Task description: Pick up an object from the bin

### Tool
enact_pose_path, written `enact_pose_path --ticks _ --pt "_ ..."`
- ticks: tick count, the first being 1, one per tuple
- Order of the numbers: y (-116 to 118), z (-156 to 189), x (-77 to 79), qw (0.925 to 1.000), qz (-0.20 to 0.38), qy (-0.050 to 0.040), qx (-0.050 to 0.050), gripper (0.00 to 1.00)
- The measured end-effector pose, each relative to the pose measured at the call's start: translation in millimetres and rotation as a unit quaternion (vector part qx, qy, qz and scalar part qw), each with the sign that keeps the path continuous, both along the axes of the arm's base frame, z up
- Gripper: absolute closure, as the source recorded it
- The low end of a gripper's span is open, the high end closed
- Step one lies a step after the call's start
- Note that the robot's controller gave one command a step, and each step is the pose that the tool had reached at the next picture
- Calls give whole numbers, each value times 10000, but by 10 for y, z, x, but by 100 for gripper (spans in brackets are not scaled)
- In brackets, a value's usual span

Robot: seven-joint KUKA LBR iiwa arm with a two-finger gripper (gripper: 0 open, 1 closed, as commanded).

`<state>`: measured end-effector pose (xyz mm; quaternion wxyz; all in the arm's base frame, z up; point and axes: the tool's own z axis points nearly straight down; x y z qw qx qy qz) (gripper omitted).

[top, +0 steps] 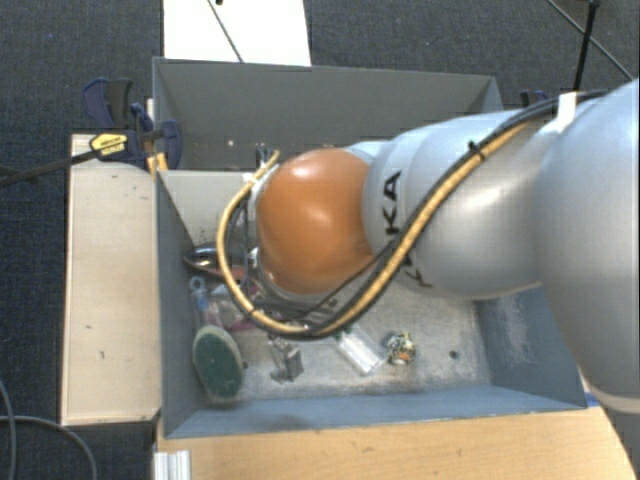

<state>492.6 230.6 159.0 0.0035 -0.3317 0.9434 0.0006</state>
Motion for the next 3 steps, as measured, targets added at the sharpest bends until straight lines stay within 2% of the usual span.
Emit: enact_pose_path --ticks 1,2,3 --pt "214 -799 -141 9780 2085 21 -19 0" --pt "210 -781 -134 9787 2053 16 -19 100" --pt "217 -789 -140 9789 2044 21 -13 0"
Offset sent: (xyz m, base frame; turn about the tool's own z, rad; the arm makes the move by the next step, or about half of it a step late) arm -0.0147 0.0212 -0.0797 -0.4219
